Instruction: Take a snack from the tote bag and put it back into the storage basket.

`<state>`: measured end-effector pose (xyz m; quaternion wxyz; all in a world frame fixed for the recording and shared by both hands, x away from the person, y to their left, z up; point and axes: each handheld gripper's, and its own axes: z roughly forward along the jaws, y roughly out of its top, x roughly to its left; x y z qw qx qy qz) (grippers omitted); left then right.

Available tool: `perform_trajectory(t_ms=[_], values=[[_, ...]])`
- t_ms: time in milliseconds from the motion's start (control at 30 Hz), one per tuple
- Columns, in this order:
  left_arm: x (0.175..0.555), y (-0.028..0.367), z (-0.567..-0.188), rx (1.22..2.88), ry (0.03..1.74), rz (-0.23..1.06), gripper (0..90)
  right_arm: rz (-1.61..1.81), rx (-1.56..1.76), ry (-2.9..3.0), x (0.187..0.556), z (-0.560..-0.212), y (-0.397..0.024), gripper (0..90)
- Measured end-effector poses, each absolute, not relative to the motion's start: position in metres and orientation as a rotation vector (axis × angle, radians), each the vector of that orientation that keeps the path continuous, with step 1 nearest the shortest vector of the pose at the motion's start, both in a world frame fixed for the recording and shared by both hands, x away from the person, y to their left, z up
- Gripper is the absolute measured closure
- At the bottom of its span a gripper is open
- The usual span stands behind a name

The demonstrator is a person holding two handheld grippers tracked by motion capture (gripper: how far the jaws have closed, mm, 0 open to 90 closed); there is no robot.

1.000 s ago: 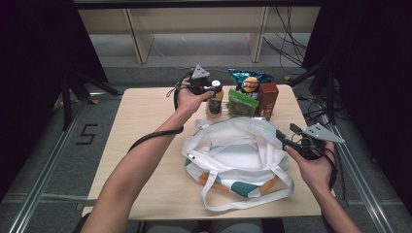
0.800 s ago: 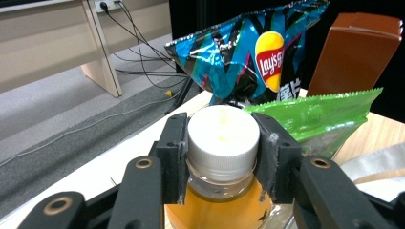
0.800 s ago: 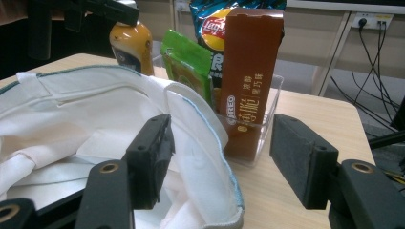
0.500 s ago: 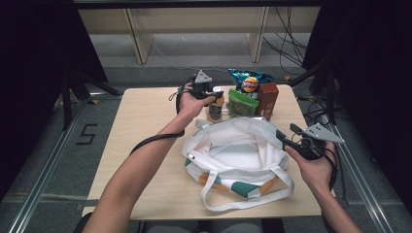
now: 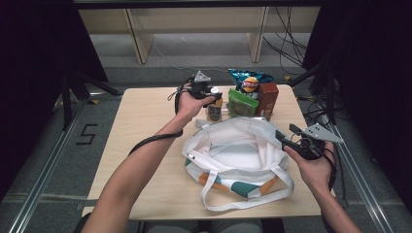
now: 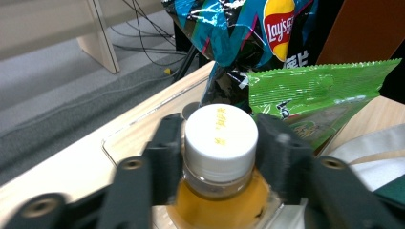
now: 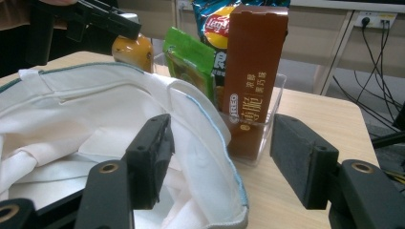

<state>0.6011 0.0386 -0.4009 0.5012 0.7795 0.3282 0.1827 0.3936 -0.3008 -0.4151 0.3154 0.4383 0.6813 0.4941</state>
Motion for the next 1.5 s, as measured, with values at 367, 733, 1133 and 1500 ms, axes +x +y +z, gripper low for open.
perform_trajectory(t_ms=[367, 733, 1133, 1500], values=[[0.580, 0.055, -0.383, 1.841, 0.829, 0.478, 27.3, 1.303, 1.177, 1.800, 0.393, -0.416, -0.300, 40.3], [0.534, 0.087, -0.370, 1.829, 0.810, 0.500, 25.0, 1.285, 1.141, 1.802, 0.395, -0.418, -0.300, 40.2], [0.472, 0.130, -0.395, 1.817, 0.786, 0.440, 24.5, 1.284, 1.168, 1.801, 0.395, -0.420, -0.297, 40.2], [0.428, 0.149, -0.429, 1.763, 0.795, 0.401, 24.0, 1.289, 1.158, 1.823, 0.395, -0.421, -0.297, 40.2]])
